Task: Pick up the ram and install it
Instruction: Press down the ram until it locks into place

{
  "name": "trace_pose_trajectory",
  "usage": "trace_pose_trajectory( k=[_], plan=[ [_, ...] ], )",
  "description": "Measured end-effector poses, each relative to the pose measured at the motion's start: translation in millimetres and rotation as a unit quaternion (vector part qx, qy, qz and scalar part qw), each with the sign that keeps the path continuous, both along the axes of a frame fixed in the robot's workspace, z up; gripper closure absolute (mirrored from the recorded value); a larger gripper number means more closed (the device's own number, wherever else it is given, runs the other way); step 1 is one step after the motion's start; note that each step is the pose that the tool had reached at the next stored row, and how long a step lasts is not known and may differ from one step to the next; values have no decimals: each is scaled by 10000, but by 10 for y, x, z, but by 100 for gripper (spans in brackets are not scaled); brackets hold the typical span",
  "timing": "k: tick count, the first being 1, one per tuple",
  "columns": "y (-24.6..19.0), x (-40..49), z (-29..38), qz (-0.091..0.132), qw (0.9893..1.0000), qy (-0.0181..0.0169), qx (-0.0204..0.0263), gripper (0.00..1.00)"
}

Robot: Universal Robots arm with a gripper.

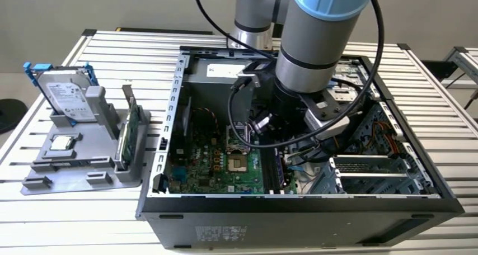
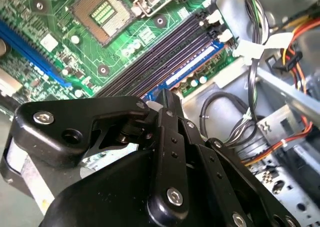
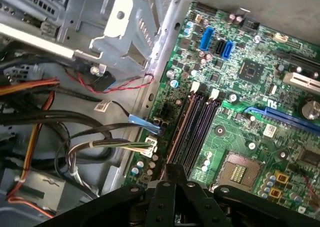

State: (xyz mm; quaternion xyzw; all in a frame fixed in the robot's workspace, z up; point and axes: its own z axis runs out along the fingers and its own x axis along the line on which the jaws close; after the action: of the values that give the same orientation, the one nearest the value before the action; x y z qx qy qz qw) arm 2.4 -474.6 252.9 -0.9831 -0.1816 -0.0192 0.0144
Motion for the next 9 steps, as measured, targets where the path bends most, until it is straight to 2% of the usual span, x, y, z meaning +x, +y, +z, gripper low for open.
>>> trace_pose_trajectory(
  k=[9],
  plan=[
    [0,-4,0,41,10000,0,0,100]
  ],
)
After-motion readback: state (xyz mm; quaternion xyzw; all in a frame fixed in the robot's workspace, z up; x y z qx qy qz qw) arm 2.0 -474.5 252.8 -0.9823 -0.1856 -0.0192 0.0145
